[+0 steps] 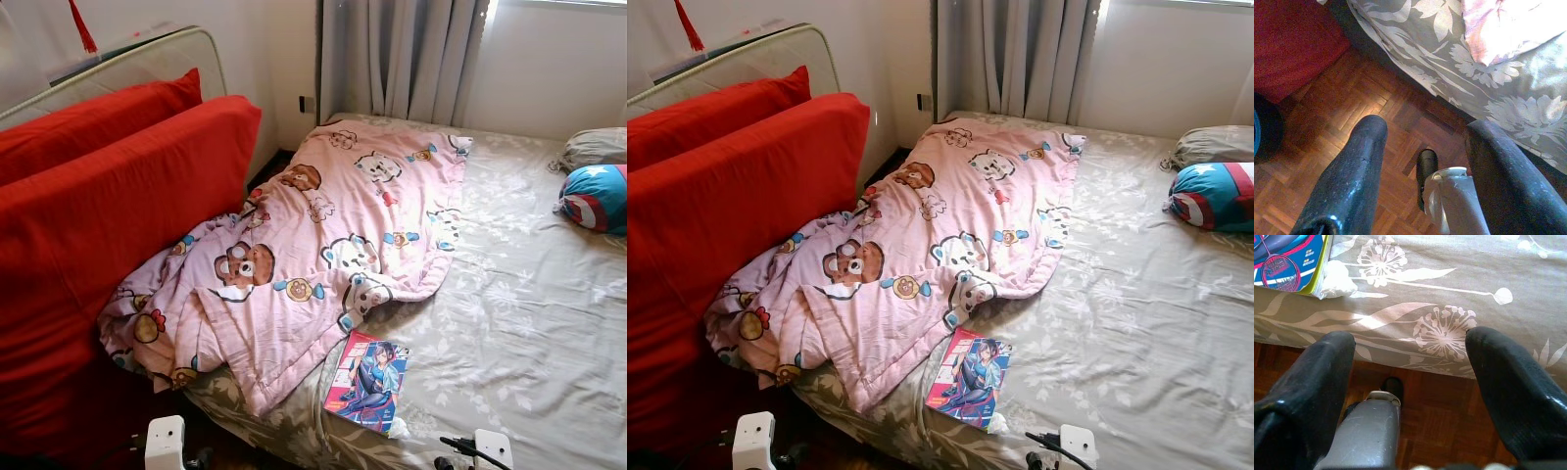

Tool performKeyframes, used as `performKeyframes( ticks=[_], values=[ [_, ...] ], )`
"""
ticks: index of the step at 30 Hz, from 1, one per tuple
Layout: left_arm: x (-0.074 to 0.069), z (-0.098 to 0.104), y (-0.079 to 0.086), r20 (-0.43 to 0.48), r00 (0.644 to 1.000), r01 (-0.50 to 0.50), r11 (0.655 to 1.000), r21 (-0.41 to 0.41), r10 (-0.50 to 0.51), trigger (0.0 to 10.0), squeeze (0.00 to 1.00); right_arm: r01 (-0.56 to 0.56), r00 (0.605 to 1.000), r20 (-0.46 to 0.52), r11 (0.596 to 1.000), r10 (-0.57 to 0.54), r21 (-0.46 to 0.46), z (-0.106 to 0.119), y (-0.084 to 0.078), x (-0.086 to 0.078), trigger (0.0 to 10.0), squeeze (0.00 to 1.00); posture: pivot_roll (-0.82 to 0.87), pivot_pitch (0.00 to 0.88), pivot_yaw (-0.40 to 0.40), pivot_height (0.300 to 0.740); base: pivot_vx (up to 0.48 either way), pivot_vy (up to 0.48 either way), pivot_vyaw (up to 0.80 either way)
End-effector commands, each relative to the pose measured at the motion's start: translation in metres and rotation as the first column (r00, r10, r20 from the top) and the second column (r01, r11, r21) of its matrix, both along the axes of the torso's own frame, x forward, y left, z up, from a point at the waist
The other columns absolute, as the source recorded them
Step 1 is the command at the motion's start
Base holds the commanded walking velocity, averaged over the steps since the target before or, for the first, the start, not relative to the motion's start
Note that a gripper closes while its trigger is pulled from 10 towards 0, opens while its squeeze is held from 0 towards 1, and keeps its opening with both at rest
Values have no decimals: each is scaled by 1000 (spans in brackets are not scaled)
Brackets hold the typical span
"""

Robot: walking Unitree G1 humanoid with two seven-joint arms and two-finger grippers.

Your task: Clean up the room

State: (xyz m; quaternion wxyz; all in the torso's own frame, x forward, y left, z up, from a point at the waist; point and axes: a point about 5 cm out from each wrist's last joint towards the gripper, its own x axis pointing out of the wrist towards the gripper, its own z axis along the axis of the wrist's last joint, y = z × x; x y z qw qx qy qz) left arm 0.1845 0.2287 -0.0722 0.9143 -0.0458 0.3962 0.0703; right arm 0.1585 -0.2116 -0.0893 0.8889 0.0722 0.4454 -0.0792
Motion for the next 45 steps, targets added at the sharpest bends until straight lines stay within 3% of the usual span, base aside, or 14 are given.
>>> performKeyframes(
  ticks=[1, 32, 36, 38, 41, 45],
  values=[
    [-6, -3, 1, -22, 1000, 2, 1000, 6, -2, 10000, 0, -3, 1000, 0, 1000, 3, -2, -1, 0, -2, 10000, 0, 13, 0, 6, 730, 0, 0, 0],
    [8, 6, -1, 69, 997, -16, 1000, -11, 17, 10000, 0, -18, 999, 29, 999, 17, 31, 2, 6, 6, 10000, 0, 10, 0, 6, 740, 0, 0, 0],
    [18, 13, 1, 128, 991, -27, 1000, -8, 28, 10000, 0, -3, 997, 74, 1000, 1, 30, 7, 6, 18, 10000, 0, 6, 0, 5, 740, 0, 0, 0],
    [30, 21, 0, 193, 981, -13, 1000, -6, 14, 10000, 0, 1, 992, 128, 1000, -3, 19, 16, 4, 33, 10000, 0, -1, 0, 5, 740, 0, 0, 0],
    [40, 29, 1, 253, 967, -16, 1000, -5, 17, 10000, 0, 6, 984, 177, 1000, -7, 8, 22, 1, 41, 10000, 0, 0, 0, 4, 740, 0, 0, 0],
    [59, 48, 4, 375, 927, -6, 1000, 13, 1, 10000, 0, -17, 953, 303, 1000, 17, -1, 37, -1, 61, 10000, 0, -8, 0, 5, 740, 0, 0, 0]
  ],
)
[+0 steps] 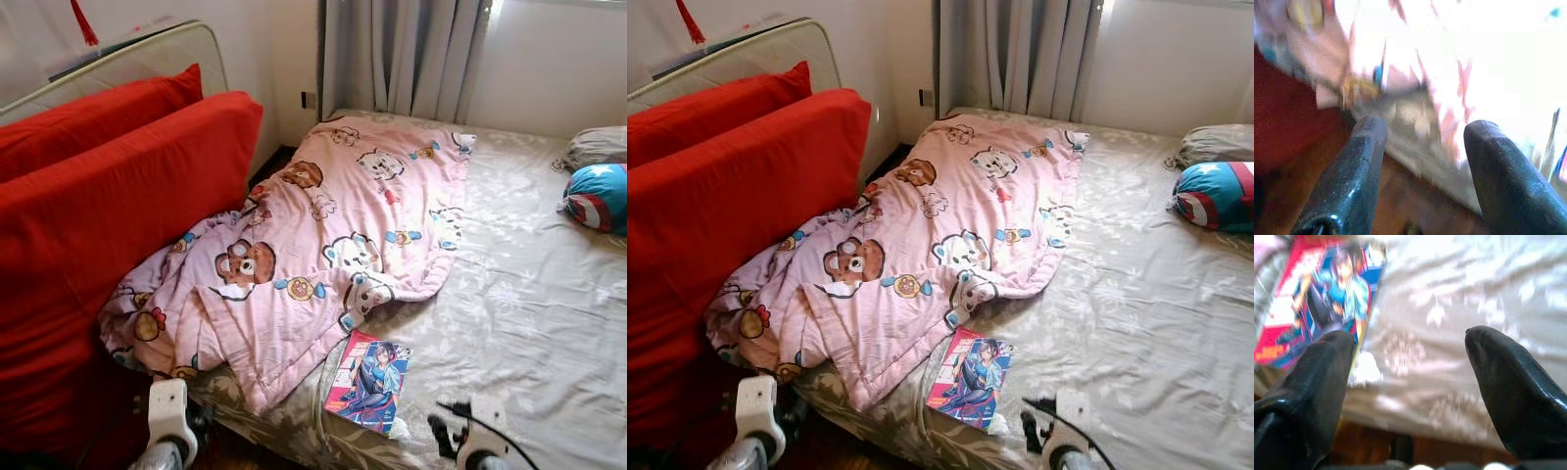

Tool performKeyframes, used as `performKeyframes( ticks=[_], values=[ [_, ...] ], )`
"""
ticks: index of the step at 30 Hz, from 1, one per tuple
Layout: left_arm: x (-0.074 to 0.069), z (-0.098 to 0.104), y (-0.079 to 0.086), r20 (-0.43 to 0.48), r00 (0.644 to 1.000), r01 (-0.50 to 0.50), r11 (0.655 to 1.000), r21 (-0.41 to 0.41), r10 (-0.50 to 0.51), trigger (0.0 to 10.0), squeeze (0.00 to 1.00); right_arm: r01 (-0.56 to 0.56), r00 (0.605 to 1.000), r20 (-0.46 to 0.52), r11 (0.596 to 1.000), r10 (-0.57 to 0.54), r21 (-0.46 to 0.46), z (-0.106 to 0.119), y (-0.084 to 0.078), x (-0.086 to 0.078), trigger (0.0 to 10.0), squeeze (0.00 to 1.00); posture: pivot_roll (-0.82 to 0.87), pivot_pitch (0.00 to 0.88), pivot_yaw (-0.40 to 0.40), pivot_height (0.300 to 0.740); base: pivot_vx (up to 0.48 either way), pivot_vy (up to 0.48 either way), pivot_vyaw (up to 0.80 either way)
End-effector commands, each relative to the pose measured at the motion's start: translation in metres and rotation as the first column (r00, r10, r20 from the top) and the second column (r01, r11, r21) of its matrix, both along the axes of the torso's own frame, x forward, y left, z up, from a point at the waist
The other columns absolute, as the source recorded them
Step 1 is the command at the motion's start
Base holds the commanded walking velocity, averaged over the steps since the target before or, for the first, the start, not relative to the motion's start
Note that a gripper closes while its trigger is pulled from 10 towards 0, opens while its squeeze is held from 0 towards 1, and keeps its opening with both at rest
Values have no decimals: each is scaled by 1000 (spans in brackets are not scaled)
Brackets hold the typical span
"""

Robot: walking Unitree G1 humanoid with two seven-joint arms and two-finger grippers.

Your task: Clean up the room

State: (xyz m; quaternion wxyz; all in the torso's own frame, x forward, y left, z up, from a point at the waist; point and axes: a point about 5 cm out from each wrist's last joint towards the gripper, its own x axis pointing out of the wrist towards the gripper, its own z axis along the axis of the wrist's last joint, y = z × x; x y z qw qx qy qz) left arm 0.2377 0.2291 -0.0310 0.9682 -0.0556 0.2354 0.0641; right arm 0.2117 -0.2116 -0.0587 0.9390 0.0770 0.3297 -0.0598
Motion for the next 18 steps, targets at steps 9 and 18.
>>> performKeyframes(
  ticks=[9, 18],
  values=[
    [24, 36, 4, 265, 964, 30, 999, 34, -38, 10000, 0, -11, 966, 257, 1000, 16, -19, 33, 0, 35, 10000, 0, 6, 0, -2, 740, 0, 0, 0],
    [26, 52, 0, 369, 919, 113, 990, 90, -139, 10000, 0, -24, 874, 479, 992, 80, -121, 64, 1, 51, 10000, 0, -16, 0, 13, 740, 0, 0, 0]
  ],
)
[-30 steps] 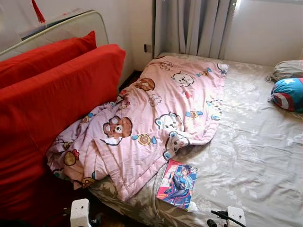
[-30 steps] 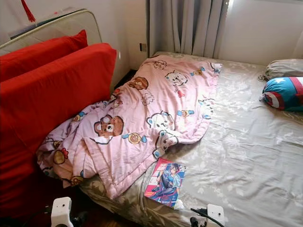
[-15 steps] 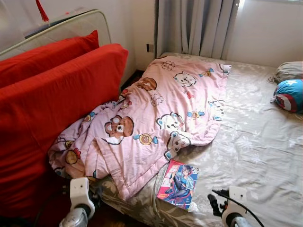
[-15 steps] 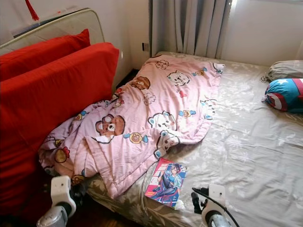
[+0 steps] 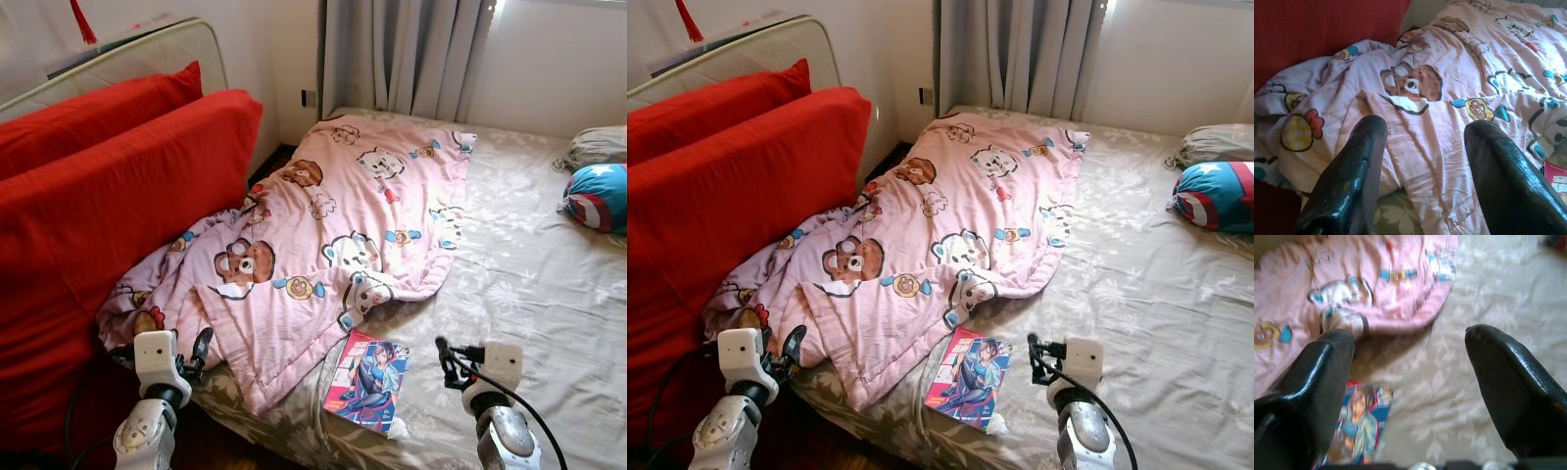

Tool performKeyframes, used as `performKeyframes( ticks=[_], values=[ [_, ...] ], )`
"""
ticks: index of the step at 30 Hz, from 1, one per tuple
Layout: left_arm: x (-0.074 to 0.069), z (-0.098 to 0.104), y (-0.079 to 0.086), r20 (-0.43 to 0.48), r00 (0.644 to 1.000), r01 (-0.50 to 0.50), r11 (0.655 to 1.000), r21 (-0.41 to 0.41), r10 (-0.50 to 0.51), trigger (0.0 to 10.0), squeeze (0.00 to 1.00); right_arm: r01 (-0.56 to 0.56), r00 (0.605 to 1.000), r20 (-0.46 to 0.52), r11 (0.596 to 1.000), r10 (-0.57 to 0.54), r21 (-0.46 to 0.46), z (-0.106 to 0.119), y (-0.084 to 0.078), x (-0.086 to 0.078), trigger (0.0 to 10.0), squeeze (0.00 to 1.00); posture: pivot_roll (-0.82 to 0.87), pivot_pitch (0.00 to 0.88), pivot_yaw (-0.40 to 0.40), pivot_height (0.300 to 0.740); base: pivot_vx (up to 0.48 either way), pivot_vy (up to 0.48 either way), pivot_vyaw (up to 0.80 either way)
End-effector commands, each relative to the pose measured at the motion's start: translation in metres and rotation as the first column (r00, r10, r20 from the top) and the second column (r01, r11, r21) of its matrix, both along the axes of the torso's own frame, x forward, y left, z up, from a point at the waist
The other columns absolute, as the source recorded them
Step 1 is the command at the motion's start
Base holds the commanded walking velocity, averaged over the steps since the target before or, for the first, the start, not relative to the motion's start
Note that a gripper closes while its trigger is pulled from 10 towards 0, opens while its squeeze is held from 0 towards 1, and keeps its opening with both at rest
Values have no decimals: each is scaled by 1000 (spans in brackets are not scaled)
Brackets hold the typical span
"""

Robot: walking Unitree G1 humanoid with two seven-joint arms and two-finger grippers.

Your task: Clean up the room

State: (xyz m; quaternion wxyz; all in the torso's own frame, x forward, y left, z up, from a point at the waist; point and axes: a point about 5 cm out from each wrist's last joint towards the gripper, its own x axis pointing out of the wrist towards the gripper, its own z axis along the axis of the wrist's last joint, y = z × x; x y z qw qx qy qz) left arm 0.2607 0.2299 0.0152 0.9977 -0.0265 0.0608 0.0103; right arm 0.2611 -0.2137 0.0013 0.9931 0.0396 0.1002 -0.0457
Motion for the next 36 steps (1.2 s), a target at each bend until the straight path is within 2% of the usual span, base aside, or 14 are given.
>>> performKeyframes(
  ticks=[1, 8, 16, 21, 28, 36],
  values=[
    [6, 9, -2, 40, 999, 33, 999, 15, -34, 10000, 0, -35, 998, 53, 999, 36, -26, 7, 4, 3, 10000, 0, -18, 0, 9, 740, 0, 0, 0],
    [16, 22, -9, 111, 993, 31, 1000, -5, -30, 10000, 0, 11, 995, 99, 1000, -9, -17, 17, 3, 11, 10000, 0, -26, 0, 1, 740, 0, 0, 0],
    [12, 23, -9, 120, 992, 31, 1000, -2, -30, 10000, 0, -2, 995, 98, 999, 5, -33, 15, 6, 6, 10000, 0, -26, 0, 3, 740, 0, 0, 0],
    [10, 22, -7, 116, 993, 26, 1000, 0, -26, 10000, 0, 16, 998, 58, 999, -13, -37, 10, 3, 4, 10000, 0, -15, 0, 0, 740, 0, 0, 0],
    [12, 26, -3, 127, 992, 7, 1000, 1, -7, 10000, 0, -5, 999, 40, 999, 6, -33, 10, 8, 8, 10000, 0, 9, 0, -12, 705, 0, 0, 0],
    [3, 21, -2, 112, 994, -12, 1000, -1, 12, 10000, 0, -14, 999, 35, 999, 16, -45, 8, 7, 5, 10000, 0, 14, 0, -17, 705, 0, 0, 0]
  ],
)
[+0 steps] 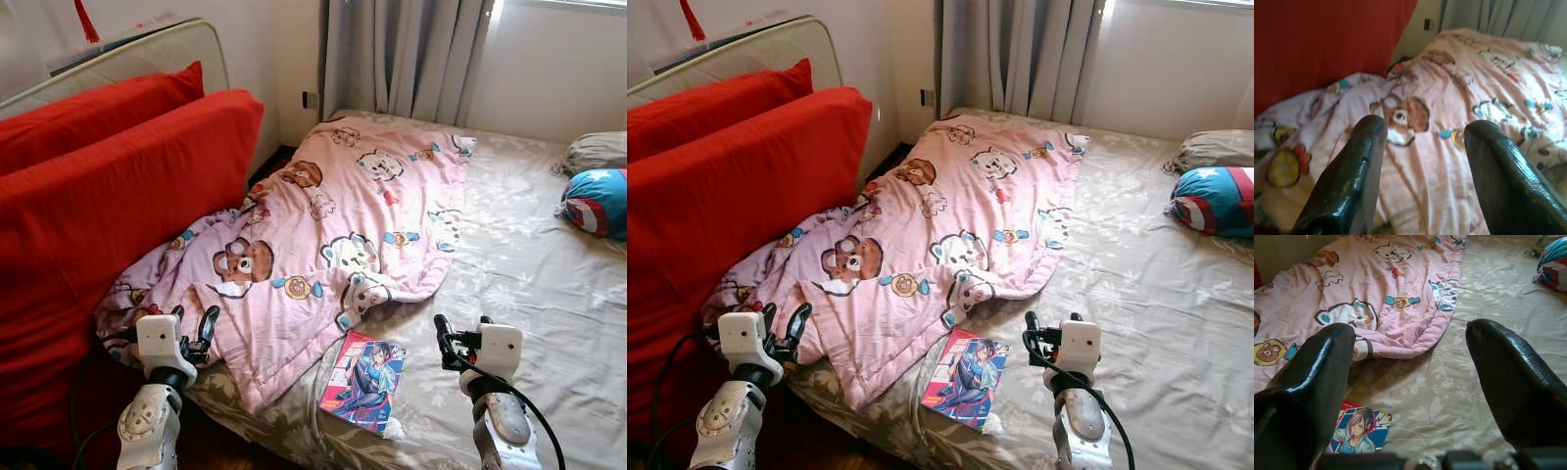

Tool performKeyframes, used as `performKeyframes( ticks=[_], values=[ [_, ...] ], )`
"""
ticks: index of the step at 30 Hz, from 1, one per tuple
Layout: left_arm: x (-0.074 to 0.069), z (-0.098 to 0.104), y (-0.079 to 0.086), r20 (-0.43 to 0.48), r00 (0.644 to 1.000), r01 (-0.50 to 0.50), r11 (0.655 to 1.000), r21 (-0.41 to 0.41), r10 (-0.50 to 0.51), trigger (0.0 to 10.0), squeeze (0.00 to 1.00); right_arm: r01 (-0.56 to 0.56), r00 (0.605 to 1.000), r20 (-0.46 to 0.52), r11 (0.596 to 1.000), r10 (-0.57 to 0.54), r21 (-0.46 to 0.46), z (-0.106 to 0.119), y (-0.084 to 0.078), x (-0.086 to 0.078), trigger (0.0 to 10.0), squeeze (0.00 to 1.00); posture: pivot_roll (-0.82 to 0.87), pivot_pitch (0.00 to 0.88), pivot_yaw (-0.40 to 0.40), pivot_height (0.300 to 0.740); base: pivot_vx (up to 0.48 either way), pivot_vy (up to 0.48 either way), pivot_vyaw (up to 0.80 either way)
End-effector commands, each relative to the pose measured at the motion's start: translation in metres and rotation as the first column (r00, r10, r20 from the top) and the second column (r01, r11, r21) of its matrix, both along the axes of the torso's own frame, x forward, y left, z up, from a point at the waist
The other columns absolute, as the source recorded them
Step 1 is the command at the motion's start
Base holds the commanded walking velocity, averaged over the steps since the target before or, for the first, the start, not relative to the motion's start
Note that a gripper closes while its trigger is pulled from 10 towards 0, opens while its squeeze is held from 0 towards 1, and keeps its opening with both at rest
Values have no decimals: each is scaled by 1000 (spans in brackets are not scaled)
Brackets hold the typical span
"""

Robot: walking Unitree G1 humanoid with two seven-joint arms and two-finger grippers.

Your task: Clean up the room

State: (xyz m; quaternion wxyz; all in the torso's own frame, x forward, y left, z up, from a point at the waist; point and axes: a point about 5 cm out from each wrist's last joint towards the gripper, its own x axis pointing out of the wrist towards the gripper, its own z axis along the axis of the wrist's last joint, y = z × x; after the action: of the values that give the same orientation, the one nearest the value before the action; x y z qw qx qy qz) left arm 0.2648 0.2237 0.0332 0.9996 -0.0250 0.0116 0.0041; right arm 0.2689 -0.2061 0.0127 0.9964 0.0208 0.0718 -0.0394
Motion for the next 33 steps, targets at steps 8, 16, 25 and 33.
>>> performKeyframes(
  ticks=[8, 16, 25, 33],
  values=[
    [-4, 2, 6, 4, 1000, -22, 1000, -4, 22, 10000, 0, 7, 998, -59, 1000, -7, 5, -9, -1, -6, 10000, 0, 3, 6, -11, 695, 0, 0, 0],
    [-3, 4, 4, 3, 1000, -9, 1000, -1, 9, 10000, 0, 14, 999, -34, 1000, -14, 5, -7, -2, -8, 10000, 0, 5, 18, -3, 690, 0, 0, 0],
    [-3, 4, 5, -3, 1000, 3, 1000, 1, -3, 10000, 0, 4, 998, -68, 1000, -4, 4, -11, 2, -9, 10000, 0, 5, 24, 5, 675, 0, 0, 0],
    [-3, 4, 3, -12, 1000, 17, 1000, 4, -17, 10000, 0, -22, 998, -64, 1000, 22, 2, -12, 5, -11, 10000, 0, 0, 19, 9, 675, 0, 0, 0]
  ],
)
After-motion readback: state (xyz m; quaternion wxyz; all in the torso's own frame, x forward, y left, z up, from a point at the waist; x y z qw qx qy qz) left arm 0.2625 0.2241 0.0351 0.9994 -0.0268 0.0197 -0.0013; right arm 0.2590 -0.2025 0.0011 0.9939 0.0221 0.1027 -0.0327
